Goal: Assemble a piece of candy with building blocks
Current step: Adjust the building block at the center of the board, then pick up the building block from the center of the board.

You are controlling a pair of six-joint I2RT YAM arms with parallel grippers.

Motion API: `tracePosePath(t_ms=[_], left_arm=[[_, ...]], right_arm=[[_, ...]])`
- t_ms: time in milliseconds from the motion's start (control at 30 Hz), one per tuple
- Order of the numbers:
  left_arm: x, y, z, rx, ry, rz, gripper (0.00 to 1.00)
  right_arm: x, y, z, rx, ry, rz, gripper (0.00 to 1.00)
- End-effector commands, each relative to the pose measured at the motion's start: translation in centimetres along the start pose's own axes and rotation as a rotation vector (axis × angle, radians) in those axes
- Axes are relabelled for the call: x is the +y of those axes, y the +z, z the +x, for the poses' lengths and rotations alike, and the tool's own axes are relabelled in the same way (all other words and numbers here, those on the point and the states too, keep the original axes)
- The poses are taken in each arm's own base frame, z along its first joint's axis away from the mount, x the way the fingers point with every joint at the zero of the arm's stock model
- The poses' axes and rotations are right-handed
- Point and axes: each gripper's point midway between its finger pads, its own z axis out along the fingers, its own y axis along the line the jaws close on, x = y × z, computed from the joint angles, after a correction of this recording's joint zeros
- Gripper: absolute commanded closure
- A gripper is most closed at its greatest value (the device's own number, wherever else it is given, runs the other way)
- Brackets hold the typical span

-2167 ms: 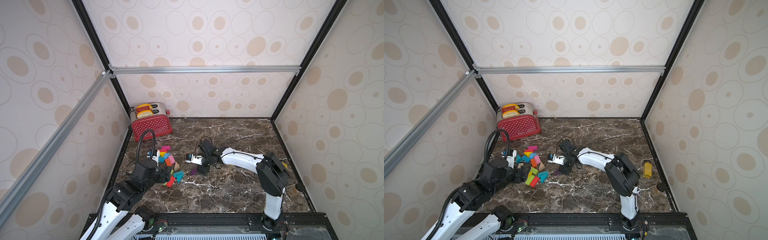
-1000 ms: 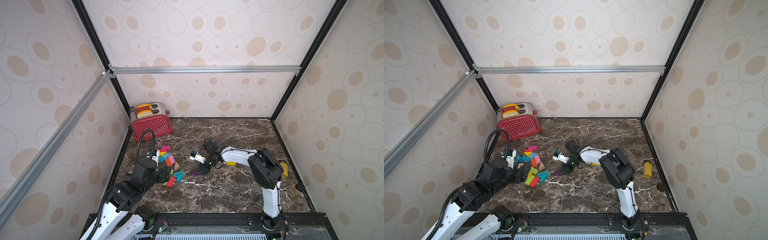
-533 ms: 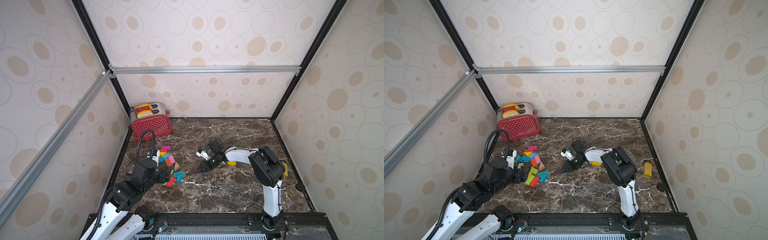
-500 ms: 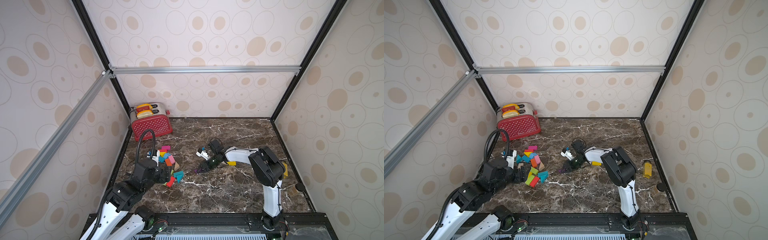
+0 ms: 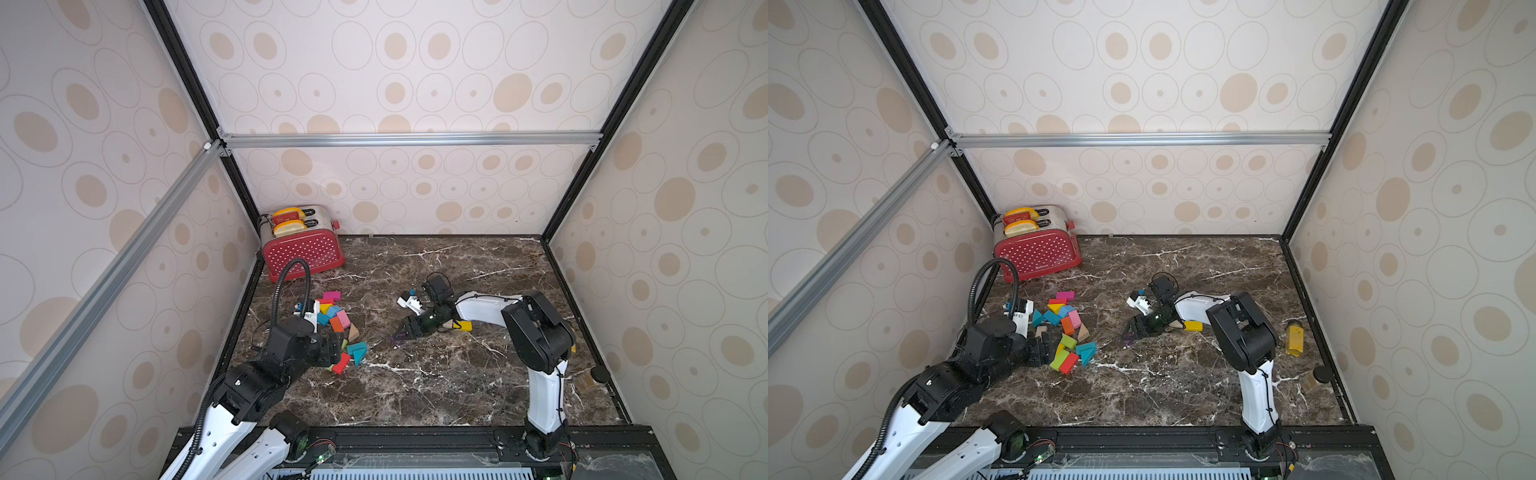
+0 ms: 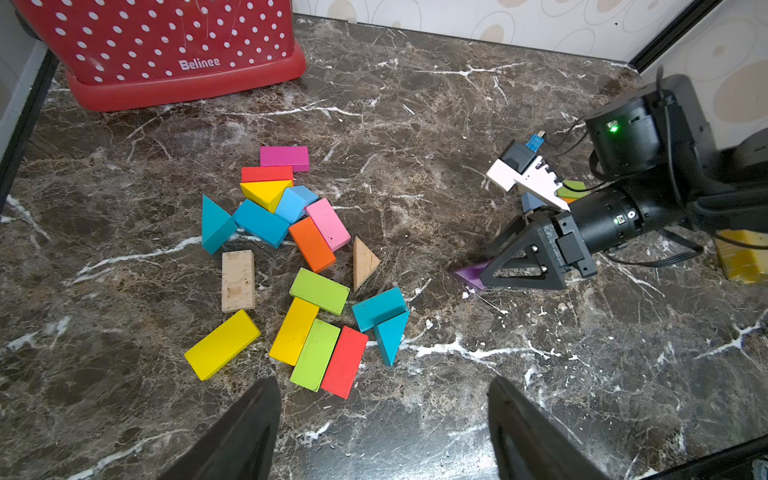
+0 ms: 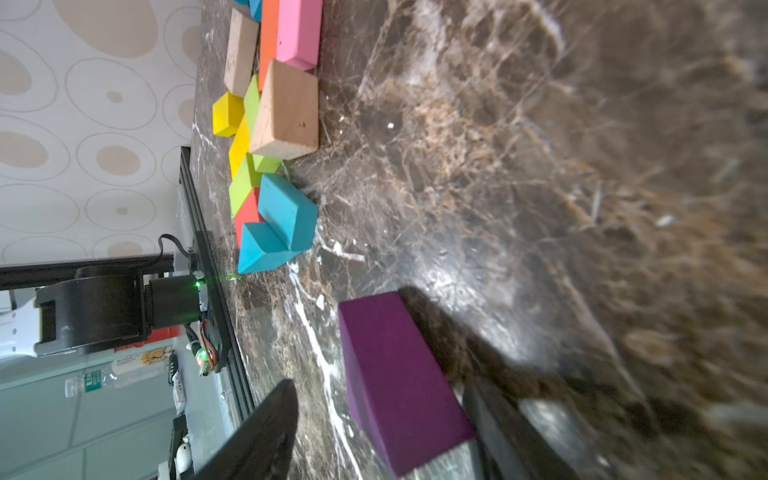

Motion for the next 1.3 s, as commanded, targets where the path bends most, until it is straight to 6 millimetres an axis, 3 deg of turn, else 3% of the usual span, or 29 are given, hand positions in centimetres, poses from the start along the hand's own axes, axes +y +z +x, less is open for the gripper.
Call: tracePosePath(t_ms=[0,133,333,533,733,1000,1267], left_arm=[[0.3,-0.1,0.0,-0.005,-0.007,-0.01,0.2],[0.3,-0.1,0.0,-0.005,-0.005,-0.009,0.21],[0.4,-0.1,-0.1,-0.008,-0.008,-0.014,0.21],[0.4,-0.1,-0.1,-0.009,-0.008,-0.014,0.21],[0.4,-0.1,-0.1,-0.008,-0.007,-0.015,0.2],[0.4,-0.1,-0.1,-0.008,-0.005,-0.013,0.2],[0.3,-0.1,-0.1,-0.005,-0.003,-0.011,0.2]], right_arm=[[-4.4,-0.8,3.1,0.095,0.054,0.223,0.29],[-2.9,-2.0,1.5,0.082,-0.065,0.233,0.27],[-0.3,-2.7,0.0,0.15,-0.437,0.318,0.24],[2.4,-3.0,0.0,0.196,-0.787,0.305,0.19],[2.7,-1.7,0.9,0.304,-1.132,0.313,0.2],[2.0,0.2,-0.2,0.336,-1.214,0.326,0.26],[1.0,1.4,0.6,0.401,-1.218,0.327,0.4]])
